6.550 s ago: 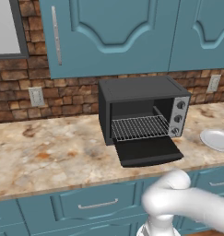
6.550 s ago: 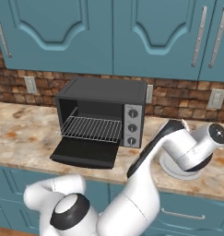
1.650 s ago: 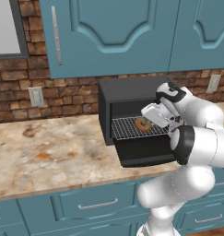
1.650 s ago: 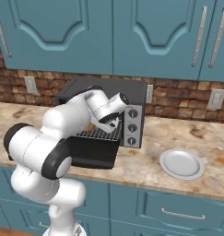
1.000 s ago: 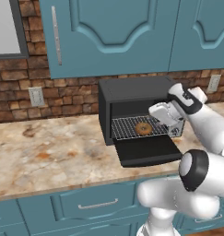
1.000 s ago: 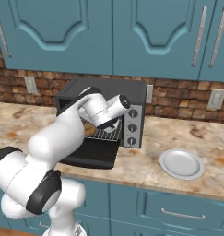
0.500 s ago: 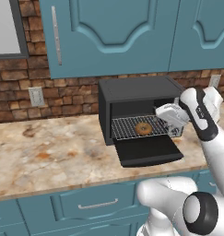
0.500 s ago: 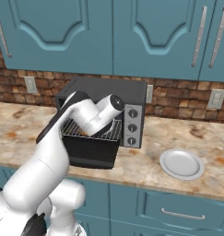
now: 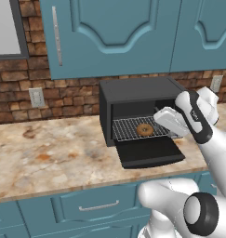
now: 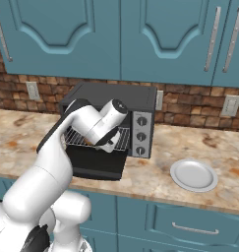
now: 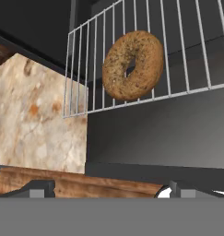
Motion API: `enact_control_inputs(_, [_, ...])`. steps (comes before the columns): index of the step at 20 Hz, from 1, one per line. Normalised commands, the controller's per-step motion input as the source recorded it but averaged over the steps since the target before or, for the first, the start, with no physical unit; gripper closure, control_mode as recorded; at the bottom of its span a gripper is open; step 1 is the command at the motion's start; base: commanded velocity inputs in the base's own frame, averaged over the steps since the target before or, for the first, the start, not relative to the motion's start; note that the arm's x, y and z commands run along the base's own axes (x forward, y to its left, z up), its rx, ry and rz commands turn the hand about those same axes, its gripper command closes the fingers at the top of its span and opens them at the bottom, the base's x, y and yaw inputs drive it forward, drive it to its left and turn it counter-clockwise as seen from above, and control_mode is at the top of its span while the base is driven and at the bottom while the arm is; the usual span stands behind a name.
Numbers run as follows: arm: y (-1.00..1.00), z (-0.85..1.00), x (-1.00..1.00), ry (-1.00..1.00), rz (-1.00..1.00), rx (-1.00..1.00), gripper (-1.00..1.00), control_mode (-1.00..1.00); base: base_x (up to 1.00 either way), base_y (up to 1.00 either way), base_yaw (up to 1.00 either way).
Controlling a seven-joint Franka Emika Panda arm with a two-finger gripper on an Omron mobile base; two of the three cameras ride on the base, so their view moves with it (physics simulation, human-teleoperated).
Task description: Pick up the bagel from the plate, place it on the toaster oven rack, close the door, and set the timer.
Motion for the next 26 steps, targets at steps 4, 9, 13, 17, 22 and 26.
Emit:
enact_control_inputs(4, [-0.22, -0.3, 0.02, 0.06, -0.07, 0.0, -1.0, -1.0, 0.0, 0.0, 0.0])
enact_control_inputs(9, [-0.26, -0.39, 0.07, 0.01, -0.09, -0.03, -1.0, -1.0, 0.0, 0.0, 0.0])
enact_control_inputs(13, [-0.23, -0.42, 0.1, 0.0, -0.11, -0.06, -1.0, -1.0, 0.0, 0.0, 0.0])
enact_control_inputs(17, [-0.15, -0.35, 0.15, 0.0, -0.1, -0.07, -1.0, -1.0, 0.0, 0.0, 0.0])
enact_control_inputs(22, [-0.07, -0.3, 0.21, 0.0, -0.08, -0.07, -1.0, -1.0, 0.0, 0.0, 0.0])
enact_control_inputs(26, [-0.05, -0.33, 0.2, 0.0, -0.07, -0.07, -1.0, -1.0, 0.0, 0.0, 0.0])
